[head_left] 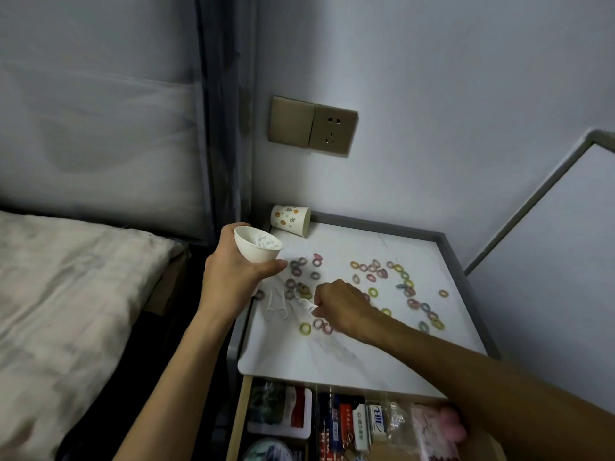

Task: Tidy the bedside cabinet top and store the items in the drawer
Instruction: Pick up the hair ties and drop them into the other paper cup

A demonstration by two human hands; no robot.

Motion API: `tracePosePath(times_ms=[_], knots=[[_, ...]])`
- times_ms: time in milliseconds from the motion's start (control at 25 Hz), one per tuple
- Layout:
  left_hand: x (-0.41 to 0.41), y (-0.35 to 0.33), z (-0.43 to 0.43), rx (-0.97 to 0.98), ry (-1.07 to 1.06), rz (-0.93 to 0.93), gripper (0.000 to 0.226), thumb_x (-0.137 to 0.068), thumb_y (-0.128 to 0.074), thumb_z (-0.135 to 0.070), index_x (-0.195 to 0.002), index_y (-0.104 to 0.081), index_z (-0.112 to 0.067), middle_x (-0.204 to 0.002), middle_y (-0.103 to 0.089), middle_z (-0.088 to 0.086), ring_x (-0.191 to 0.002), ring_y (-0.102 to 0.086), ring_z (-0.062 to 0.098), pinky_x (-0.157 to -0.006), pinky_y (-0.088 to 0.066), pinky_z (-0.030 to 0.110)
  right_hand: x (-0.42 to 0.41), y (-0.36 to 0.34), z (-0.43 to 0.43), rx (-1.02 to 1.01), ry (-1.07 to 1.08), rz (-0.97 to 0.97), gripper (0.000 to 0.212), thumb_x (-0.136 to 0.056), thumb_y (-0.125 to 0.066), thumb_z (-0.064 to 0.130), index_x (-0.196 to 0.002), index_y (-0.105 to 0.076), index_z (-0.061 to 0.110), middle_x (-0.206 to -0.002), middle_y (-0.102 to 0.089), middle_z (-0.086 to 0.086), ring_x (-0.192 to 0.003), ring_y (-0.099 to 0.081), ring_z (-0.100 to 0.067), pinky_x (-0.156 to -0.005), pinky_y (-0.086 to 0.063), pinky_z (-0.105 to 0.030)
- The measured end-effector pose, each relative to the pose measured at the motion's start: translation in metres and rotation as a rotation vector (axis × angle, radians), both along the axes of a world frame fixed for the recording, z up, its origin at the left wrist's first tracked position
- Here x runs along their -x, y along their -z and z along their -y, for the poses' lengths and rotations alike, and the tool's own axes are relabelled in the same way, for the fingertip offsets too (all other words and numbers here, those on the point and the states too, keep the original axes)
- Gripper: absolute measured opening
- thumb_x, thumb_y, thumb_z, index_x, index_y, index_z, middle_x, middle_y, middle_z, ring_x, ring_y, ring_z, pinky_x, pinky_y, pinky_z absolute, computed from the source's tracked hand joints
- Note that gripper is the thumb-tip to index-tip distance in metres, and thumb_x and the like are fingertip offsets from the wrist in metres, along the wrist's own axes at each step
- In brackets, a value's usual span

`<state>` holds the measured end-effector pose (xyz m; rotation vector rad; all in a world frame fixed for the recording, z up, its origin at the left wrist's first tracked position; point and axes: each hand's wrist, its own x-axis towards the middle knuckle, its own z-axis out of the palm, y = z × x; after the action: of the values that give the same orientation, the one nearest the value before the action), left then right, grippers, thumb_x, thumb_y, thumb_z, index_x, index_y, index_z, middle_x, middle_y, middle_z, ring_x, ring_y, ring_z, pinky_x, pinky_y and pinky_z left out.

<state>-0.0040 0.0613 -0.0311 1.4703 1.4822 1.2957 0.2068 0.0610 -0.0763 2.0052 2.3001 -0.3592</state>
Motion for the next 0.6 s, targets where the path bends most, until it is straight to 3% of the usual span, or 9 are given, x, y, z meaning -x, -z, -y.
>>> tracePosePath(times_ms=[80,200,280,440,600], knots=[[0.007,0.001,0.001,0.015,-0.018,-0.001,0.070,-0.053,-0.093,-0.041,-0.109,-0.051,-0.039,-0.093,-0.064,-0.018,-0.083,-0.059,-0.009,-0.059,-0.042,0.009,0.003,0.000,-0.004,0.002,-0.016,0.051,0.020,-0.090,-0.062,0.027,-0.080,-0.055,0.011,-0.090,-0.067,-0.013,-0.083,-0.066,-0.031,-0.058,-0.040,-0.029],[0.017,0.002,0.001,0.018,-0.031,0.015,0.071,-0.052,-0.092,-0.042,-0.110,-0.052,-0.037,-0.094,-0.065,-0.016,-0.088,-0.060,-0.001,-0.066,-0.045,0.020,0.010,-0.002,-0.007,0.005,-0.044,0.107,0.017,-0.092,-0.061,0.025,-0.091,-0.060,0.009,-0.106,-0.064,-0.015,-0.097,-0.063,-0.034,-0.070,-0.043,-0.032],[0.021,0.001,0.002,0.008,-0.030,0.018,0.070,-0.053,-0.091,-0.041,-0.111,-0.053,-0.035,-0.095,-0.065,-0.016,-0.089,-0.060,0.001,-0.066,-0.044,0.021,0.014,-0.005,-0.009,-0.007,-0.044,0.125,0.021,-0.093,-0.060,0.025,-0.080,-0.055,0.009,-0.104,-0.065,-0.016,-0.096,-0.064,-0.033,-0.066,-0.039,-0.031],[0.024,0.000,0.005,0.008,-0.031,0.027,0.071,-0.053,-0.092,-0.040,-0.112,-0.053,-0.034,-0.095,-0.065,-0.015,-0.089,-0.060,0.001,-0.066,-0.044,0.019,0.033,-0.013,-0.017,-0.098,0.043,-0.030,0.021,-0.093,-0.060,0.032,-0.096,-0.065,0.012,-0.098,-0.068,-0.013,-0.091,-0.065,-0.032,-0.067,-0.043,-0.031],[0.028,-0.001,0.005,0.008,-0.037,0.032,0.073,-0.053,-0.092,-0.039,-0.114,-0.052,-0.033,-0.097,-0.066,-0.013,-0.092,-0.062,0.007,-0.072,-0.048,0.024,0.057,-0.001,-0.022,-0.044,0.192,-0.125,0.020,-0.088,-0.064,0.036,-0.092,-0.064,0.016,-0.104,-0.068,-0.010,-0.098,-0.064,-0.031,-0.073,-0.047,-0.033]])
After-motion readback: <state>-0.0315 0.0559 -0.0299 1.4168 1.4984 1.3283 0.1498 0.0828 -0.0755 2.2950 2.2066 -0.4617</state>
